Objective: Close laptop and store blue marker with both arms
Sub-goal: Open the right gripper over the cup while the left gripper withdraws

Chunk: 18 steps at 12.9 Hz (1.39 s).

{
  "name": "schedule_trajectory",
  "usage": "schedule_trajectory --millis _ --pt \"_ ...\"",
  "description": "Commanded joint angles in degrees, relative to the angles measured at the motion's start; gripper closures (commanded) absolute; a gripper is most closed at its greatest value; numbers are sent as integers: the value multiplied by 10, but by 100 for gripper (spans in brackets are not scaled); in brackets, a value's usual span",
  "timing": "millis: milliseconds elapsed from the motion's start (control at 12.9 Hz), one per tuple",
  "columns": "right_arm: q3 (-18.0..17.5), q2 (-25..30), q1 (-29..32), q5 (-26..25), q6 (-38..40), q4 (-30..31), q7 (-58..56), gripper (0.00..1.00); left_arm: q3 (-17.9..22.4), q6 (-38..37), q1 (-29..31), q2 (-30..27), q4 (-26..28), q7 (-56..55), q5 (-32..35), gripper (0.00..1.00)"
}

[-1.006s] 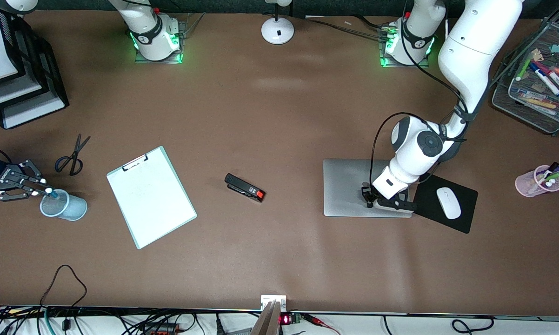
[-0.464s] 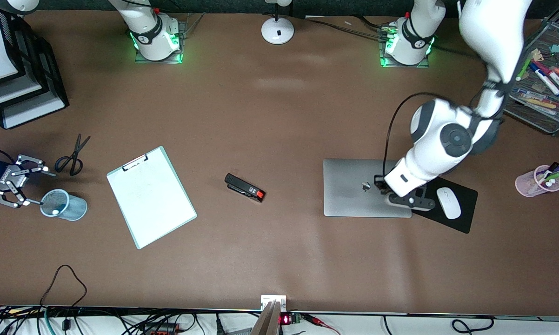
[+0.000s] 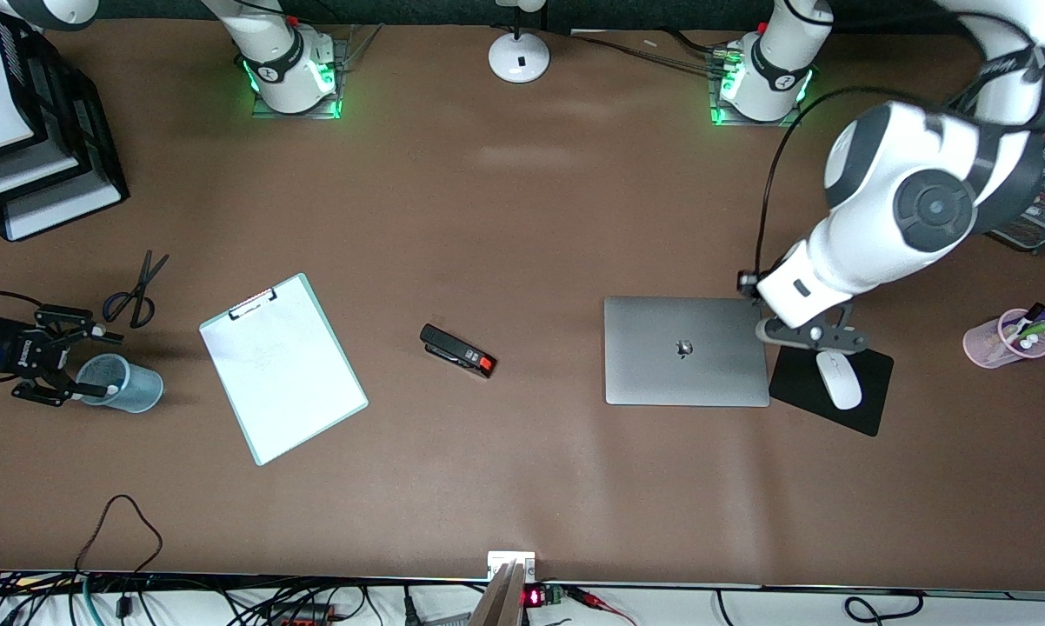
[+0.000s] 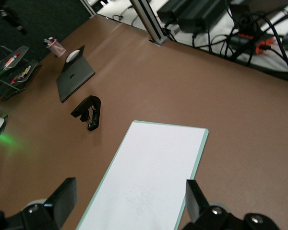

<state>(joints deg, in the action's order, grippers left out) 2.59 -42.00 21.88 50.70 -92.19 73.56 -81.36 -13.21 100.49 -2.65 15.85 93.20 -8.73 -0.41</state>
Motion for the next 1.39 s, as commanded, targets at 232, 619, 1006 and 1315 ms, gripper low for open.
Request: schedule_trajectory --millis 232,619,1006,1315 --pt "-3 85 -23 -152 33 -21 261 0 0 -132 16 -34 -50 21 11 0" --pt "-1 163 -108 -292 74 -24 476 0 2 -173 47 -49 -73 56 12 0" --pt "-2 228 -175 -407 125 -22 647 0 4 -159 91 -81 -73 74 11 0" --pt "-3 286 -197 -468 162 19 727 0 96 -106 37 -145 -22 76 10 0"
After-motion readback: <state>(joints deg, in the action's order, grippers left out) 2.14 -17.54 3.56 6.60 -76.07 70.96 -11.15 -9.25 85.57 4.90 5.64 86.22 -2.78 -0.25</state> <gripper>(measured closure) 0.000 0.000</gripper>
